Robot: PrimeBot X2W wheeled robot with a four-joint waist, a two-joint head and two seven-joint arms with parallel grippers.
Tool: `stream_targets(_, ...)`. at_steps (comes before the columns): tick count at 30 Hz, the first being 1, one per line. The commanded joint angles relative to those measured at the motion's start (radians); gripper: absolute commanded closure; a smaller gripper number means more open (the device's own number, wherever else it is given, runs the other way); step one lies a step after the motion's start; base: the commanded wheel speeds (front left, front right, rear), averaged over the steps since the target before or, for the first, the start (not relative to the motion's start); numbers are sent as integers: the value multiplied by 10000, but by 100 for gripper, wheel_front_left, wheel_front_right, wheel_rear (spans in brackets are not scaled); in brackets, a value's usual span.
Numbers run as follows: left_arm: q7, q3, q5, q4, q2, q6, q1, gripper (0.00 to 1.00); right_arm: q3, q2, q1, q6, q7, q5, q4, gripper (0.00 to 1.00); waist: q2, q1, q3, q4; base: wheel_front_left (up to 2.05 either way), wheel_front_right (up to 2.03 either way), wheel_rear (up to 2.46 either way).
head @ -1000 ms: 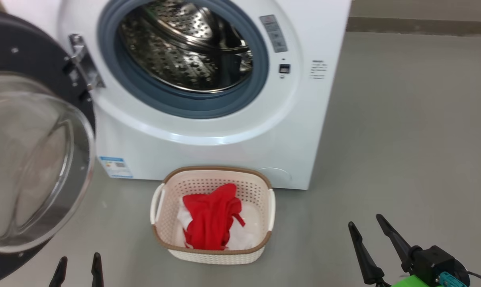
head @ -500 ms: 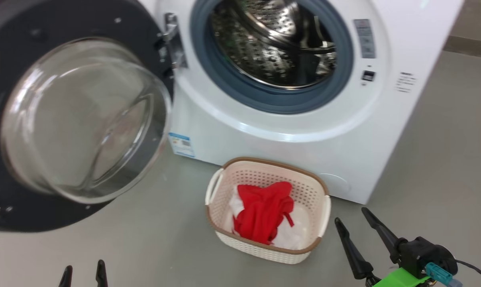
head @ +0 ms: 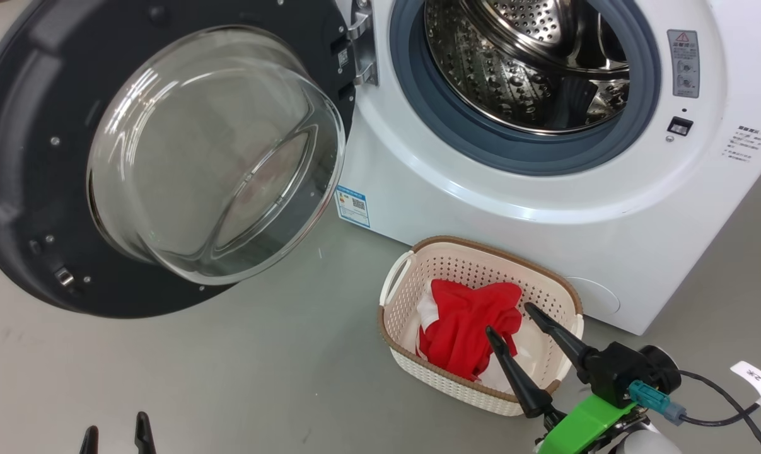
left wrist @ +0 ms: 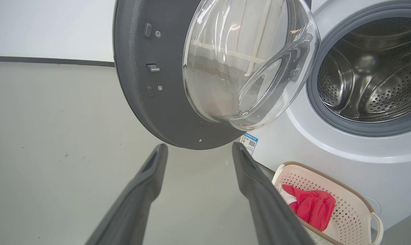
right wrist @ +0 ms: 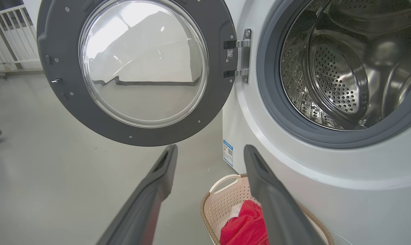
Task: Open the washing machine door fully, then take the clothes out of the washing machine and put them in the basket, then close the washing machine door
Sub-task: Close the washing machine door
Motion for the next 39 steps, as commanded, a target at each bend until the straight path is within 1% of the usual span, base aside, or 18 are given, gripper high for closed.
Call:
stream_targets(1,-51,336,-71,-319,57,111,-59,0,262,-80,-384,62,-63,146,-165,0,0,0,50,47,0,0,0)
stream_targets(8,-51,302,-213,-532,57,210,32,0,475,-125,-562,62,-63,311,-43,0,0,0,45,42,0,0,0)
stream_targets(9,-51,299,-223,-567,57,203,26,3,479,-125,-560,62,-63,328,-38,0,0,0,36,36,0,0,0)
stream_targets(10,-51,302,-241,-606,57,191,12,19,478,-122,-549,62,-63,342,-34,0,0,0,22,28,0,0,0)
stream_targets(12,-51,360,-445,-715,57,152,-43,100,446,-112,-499,62,-63,356,-41,0,0,0,-5,12,0,0,0)
stream_targets(16,-51,740,-702,-1288,57,-89,-326,100,319,-75,-321,62,-63,337,-95,0,0,0,-47,-23,0,0,0)
stream_targets(20,-51,1696,-584,-2230,57,-638,-1079,100,140,5,-69,62,-63,293,-171,0,0,0,-97,-70,0,0,0)
stream_targets(21,-51,1696,-584,-2230,57,-638,-1079,100,140,5,-69,62,-63,293,-171,0,0,0,-97,-70,0,0,0)
stream_targets(22,-51,1991,-493,-2457,68,-810,-1352,100,83,35,9,62,-63,277,-194,0,0,0,-109,-84,0,0,0)
stream_targets(24,-51,2545,-395,-2739,275,-1104,-2001,100,-20,87,156,62,-63,242,-235,0,0,0,-123,-112,0,0,0)
stream_targets(27,-51,3258,-605,-2762,873,-1397,-3276,100,-132,140,327,62,-63,192,-273,0,0,0,-131,-159,0,0,0)
stream_targets(30,-51,3707,-881,-2191,1816,-1537,-4649,100,-257,209,458,62,-63,138,-338,0,0,0,-128,-225,0,0,0)
stream_targets(32,-51,3753,-919,-1611,2479,-1568,-5480,100,-352,262,561,62,-63,89,-397,0,0,0,-122,-271,0,0,0)
stream_targets(34,-51,3586,-1201,-973,3058,-1575,-6220,100,-434,301,676,62,-63,38,-448,0,0,0,-115,-313,0,0,0)
stream_targets(39,-51,3289,-1924,869,4305,-1579,-7654,100,-631,400,919,62,-63,-105,-582,0,0,0,35,-494,0,0,0)
